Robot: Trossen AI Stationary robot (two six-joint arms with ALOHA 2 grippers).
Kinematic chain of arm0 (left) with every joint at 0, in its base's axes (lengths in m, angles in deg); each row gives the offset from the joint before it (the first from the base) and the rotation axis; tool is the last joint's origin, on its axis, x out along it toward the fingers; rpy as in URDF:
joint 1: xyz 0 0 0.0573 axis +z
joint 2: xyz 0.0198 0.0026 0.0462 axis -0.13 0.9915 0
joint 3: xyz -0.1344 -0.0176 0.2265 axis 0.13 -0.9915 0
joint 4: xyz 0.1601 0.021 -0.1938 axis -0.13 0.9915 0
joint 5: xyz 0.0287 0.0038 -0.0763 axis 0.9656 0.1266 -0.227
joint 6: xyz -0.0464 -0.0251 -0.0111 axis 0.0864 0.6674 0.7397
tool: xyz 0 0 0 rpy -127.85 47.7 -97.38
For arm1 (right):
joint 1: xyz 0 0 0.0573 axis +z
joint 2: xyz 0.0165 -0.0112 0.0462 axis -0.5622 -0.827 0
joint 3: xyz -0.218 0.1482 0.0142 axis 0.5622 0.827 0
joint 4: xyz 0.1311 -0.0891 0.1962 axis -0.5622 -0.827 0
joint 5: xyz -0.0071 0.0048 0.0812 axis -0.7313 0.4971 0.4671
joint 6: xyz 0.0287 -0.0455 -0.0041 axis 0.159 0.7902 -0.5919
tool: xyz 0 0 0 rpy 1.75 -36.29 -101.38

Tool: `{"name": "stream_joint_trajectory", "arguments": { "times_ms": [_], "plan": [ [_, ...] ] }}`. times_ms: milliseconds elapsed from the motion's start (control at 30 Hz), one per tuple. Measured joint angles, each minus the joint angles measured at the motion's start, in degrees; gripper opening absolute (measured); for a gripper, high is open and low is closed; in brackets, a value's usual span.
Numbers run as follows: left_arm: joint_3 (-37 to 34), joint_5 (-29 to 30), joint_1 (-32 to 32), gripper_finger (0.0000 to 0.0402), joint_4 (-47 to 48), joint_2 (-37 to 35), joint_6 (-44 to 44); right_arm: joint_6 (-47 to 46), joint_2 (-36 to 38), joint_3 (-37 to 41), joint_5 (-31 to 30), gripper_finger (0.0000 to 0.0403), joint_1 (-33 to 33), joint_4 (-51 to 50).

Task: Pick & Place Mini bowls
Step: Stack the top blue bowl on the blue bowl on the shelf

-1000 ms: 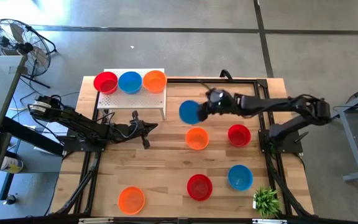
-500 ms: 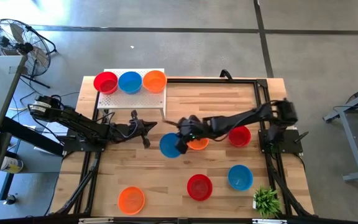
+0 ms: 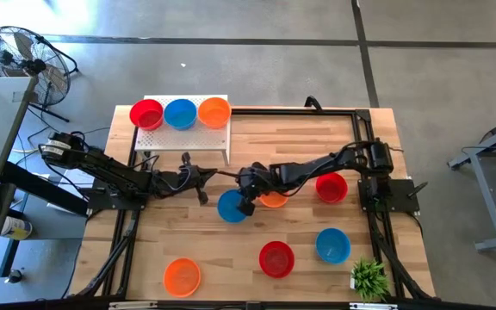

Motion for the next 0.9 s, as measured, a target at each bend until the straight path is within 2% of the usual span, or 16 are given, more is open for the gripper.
{"name": "stream_joint_trajectory", "arguments": {
  "times_ms": [333, 433, 533, 667, 767, 900],
  "plan": [
    [0.0, -2.52, 0.0, 0.0, 0.11, 0.0, -0.45, 3.58, 2.52, -0.41, 2.87, 0.0076, 0.42, 1.53],
    [0.0, -2.56, 0.0, 0.0, 0.14, 0.0, -1.51, 7.0, 6.69, -0.12, 3.48, 0.0078, 0.42, 0.61],
    [0.0, -2.8, 0.0, 0.0, 0.39, 0.31, -1.49, 12.87, 11.6, 1.62, 1.57, 0.0056, 1.03, -2.54],
    [0.02, -3.08, 0.0, 0.0, 1.8, 0.31, -1.48, 18.76, 18.62, 7.49, 0.21, 0.0008, 0.99, -1.0],
    [0.0, -4.23, 0.0, 0.0, 2.08, 0.32, -1.44, 21.06, 23.44, 14.56, 1.41, 0.0011, -0.06, 6.32],
    [0.0, -7.71, 0.0, 0.0, 2.37, 0.31, -1.46, 23.53, 29.93, 26.07, 3.67, 0.0012, -1.2, 20.92]
  ]
}}
